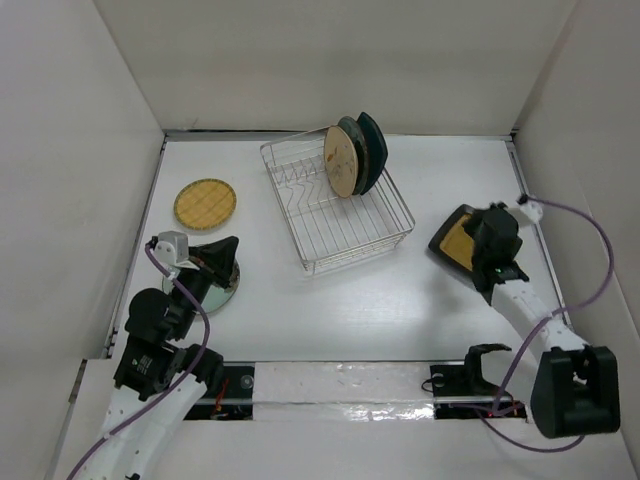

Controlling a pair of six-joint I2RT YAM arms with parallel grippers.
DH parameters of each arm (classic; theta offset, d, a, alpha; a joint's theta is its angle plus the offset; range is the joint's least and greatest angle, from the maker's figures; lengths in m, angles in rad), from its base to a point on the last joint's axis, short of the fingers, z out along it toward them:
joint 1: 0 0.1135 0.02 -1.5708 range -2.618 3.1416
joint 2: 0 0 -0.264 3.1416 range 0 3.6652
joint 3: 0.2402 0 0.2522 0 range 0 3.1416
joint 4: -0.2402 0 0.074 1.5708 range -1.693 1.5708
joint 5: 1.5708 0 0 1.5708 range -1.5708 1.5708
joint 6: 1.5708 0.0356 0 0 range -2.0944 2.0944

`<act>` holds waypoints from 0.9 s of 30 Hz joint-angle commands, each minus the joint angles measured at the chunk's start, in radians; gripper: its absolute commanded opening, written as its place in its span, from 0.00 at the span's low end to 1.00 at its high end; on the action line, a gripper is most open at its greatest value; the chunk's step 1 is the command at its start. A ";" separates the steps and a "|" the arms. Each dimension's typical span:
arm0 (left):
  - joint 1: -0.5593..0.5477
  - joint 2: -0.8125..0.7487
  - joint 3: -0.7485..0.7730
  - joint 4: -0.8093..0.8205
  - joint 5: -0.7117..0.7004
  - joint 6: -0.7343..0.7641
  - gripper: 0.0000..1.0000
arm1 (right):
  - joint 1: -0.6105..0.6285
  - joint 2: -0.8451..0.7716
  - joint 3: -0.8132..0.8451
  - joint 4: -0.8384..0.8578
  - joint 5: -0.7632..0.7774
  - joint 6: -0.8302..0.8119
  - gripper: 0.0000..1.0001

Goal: Load the plates into the dish rack

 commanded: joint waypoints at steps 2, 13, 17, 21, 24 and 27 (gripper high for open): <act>0.005 -0.040 0.016 0.062 0.042 -0.005 0.00 | -0.307 -0.102 -0.204 -0.012 -0.106 0.255 0.17; 0.005 -0.044 0.020 0.060 0.094 -0.005 0.21 | -0.851 -0.067 -0.292 -0.040 -0.442 0.257 0.83; 0.005 -0.045 0.020 0.062 0.096 -0.008 0.22 | -0.851 0.069 -0.257 -0.009 -0.582 0.229 0.88; 0.005 -0.045 0.020 0.059 0.091 -0.008 0.22 | -0.851 0.227 -0.243 0.096 -0.706 0.223 0.87; 0.005 -0.045 0.022 0.057 0.093 -0.006 0.22 | -0.851 0.338 -0.208 0.147 -0.827 0.234 0.84; 0.005 -0.040 0.020 0.057 0.091 -0.006 0.22 | -0.840 0.335 -0.194 0.136 -0.815 0.213 0.68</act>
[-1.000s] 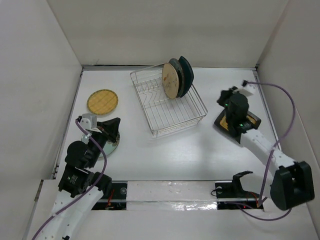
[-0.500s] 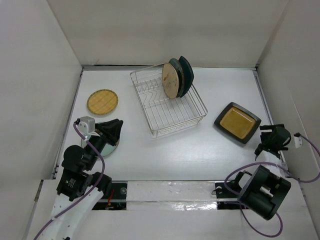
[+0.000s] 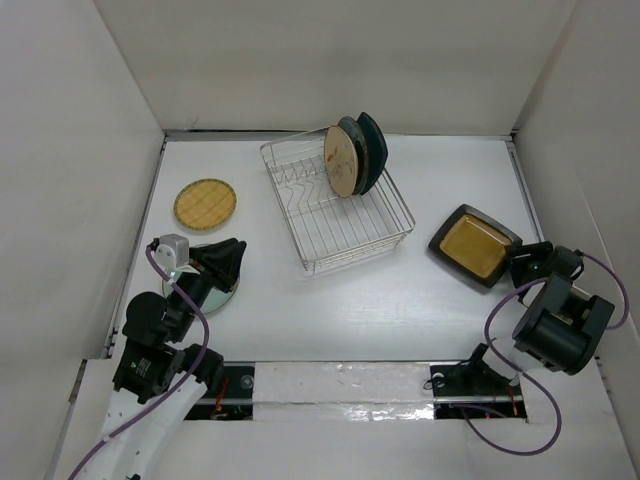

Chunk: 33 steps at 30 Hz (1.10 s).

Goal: Load the plates into the dish rack

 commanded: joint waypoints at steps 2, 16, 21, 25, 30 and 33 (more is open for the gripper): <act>0.005 -0.003 0.020 0.050 0.013 -0.001 0.22 | 0.018 0.022 0.003 0.054 -0.112 -0.016 0.57; 0.005 0.026 0.017 0.050 0.009 0.000 0.22 | 0.109 0.299 -0.036 0.448 -0.267 0.127 0.23; 0.005 0.032 0.017 0.048 -0.002 0.000 0.22 | 0.109 0.313 -0.076 0.590 -0.258 0.196 0.00; 0.005 0.046 0.017 0.047 0.003 0.000 0.22 | 0.109 0.223 -0.157 0.749 -0.221 0.274 0.00; 0.005 0.057 0.017 0.045 -0.007 0.000 0.22 | 0.165 -0.034 -0.188 0.717 -0.144 0.355 0.00; 0.005 0.063 0.017 0.044 -0.014 0.002 0.22 | 0.239 -0.310 -0.098 0.439 -0.011 0.279 0.00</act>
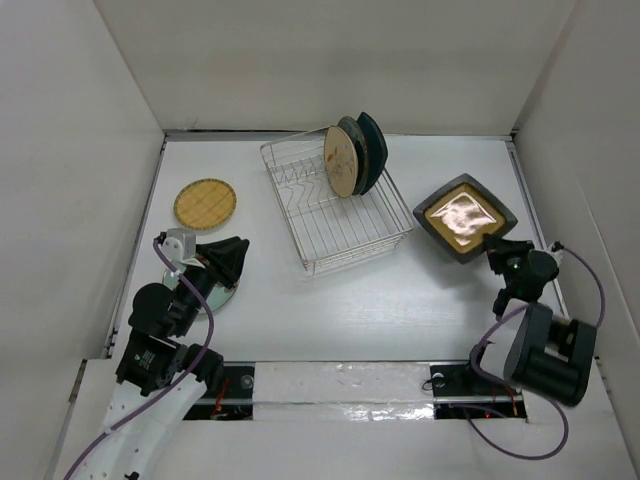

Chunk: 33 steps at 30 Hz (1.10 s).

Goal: Load the plates into the dish rack

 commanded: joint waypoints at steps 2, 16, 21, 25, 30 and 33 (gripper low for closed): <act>0.005 0.017 0.017 0.042 -0.014 0.003 0.22 | 0.159 -0.371 0.192 -0.168 0.261 -0.063 0.00; 0.005 0.032 0.019 0.035 -0.027 0.008 0.22 | 0.961 -0.202 0.913 -0.389 0.800 -0.763 0.00; 0.005 0.036 0.017 0.038 -0.024 0.006 0.22 | 1.119 0.143 1.343 -0.512 0.923 -1.000 0.00; 0.005 0.038 0.019 0.036 -0.027 0.006 0.22 | 1.153 0.353 1.647 -0.689 0.955 -1.123 0.00; 0.005 0.040 0.019 0.038 -0.026 0.008 0.22 | 1.177 0.526 1.833 -0.778 1.016 -1.203 0.00; 0.005 0.041 0.017 0.038 -0.023 0.006 0.22 | 1.208 0.576 1.806 -0.640 1.105 -1.312 0.00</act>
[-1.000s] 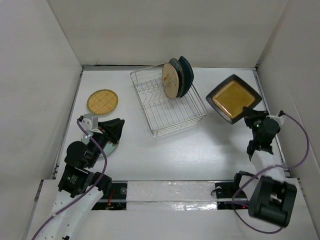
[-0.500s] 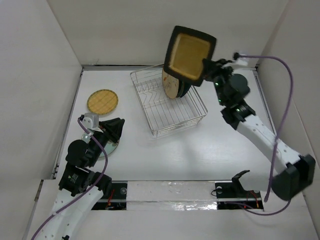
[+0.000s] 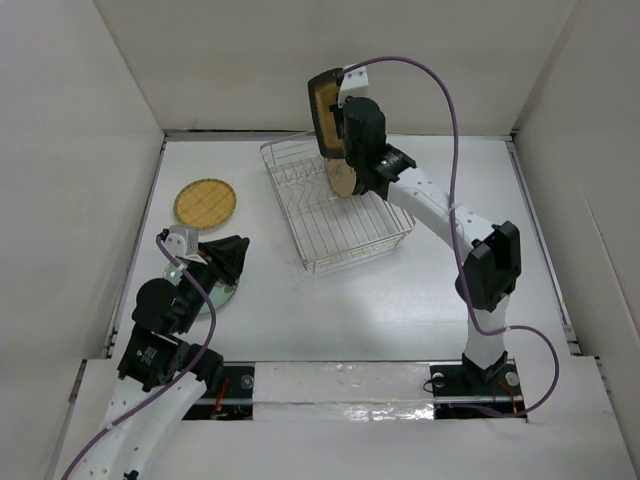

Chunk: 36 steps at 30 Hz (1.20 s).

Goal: Load the plates into the dish rack

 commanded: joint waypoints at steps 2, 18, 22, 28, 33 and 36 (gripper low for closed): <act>0.005 0.015 0.017 0.040 0.006 0.006 0.22 | 0.031 0.024 0.077 0.280 0.155 -0.200 0.00; 0.005 0.031 0.019 0.042 0.015 0.006 0.22 | 0.080 0.116 0.414 -0.221 0.167 -0.224 0.00; 0.005 0.027 0.019 0.040 0.008 0.006 0.22 | 0.080 0.116 0.463 -0.346 0.154 -0.172 0.00; 0.005 0.027 0.019 0.039 0.006 0.007 0.22 | 0.050 0.130 0.477 -0.487 0.115 -0.102 0.00; 0.005 0.032 0.019 0.040 0.005 0.007 0.22 | 0.013 0.151 0.477 -0.542 0.068 -0.053 0.00; 0.005 0.031 0.019 0.039 0.000 0.006 0.22 | 0.004 0.176 0.483 -0.561 0.066 -0.037 0.00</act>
